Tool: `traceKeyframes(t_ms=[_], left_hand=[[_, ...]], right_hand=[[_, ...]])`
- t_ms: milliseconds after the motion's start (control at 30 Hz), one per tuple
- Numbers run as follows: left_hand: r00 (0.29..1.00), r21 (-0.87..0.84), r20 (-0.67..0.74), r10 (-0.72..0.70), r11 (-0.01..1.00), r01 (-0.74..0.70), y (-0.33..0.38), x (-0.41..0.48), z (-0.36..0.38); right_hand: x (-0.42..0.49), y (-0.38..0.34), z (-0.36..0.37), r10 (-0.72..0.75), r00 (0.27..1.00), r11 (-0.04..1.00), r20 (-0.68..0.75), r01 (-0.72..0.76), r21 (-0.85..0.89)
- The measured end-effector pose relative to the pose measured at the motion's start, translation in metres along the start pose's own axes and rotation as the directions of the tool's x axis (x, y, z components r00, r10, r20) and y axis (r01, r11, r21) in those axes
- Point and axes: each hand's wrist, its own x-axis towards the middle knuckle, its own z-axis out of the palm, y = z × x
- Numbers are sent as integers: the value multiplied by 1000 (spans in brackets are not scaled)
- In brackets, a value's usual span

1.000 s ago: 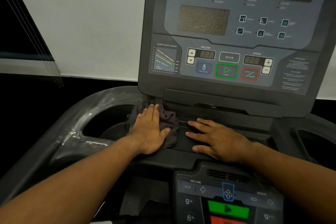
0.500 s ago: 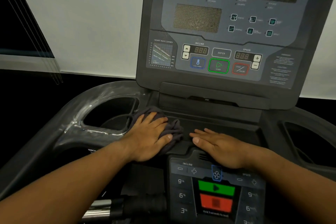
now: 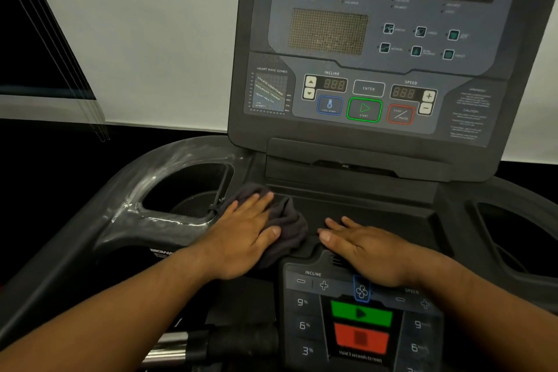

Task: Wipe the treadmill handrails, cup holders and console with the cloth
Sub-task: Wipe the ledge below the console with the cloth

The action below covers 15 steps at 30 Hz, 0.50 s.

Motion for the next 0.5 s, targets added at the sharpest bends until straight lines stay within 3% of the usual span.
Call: traceKeyframes(t_ms=[100, 200, 233, 367, 500], left_hand=[[985, 10, -89, -148, 989, 150, -1, 34, 0], [901, -185, -280, -332, 939, 289, 1, 60, -5], [879, -181, -307, -364, 929, 322, 2, 66, -8], [860, -55, -343, -377, 922, 382, 8, 78, -12], [842, -69, -355, -407, 909, 410, 14, 80, -14]], right_hand=[[0, 0, 0, 10, 1000, 1000, 0, -10, 6], [1, 1, 1, 7, 1000, 1000, -9, -7, 11], [1, 1, 1, 13, 1000, 1000, -11, -13, 12], [3, 2, 2, 17, 1000, 1000, -26, -17, 3], [3, 2, 4, 16, 999, 1000, -46, -15, 4]])
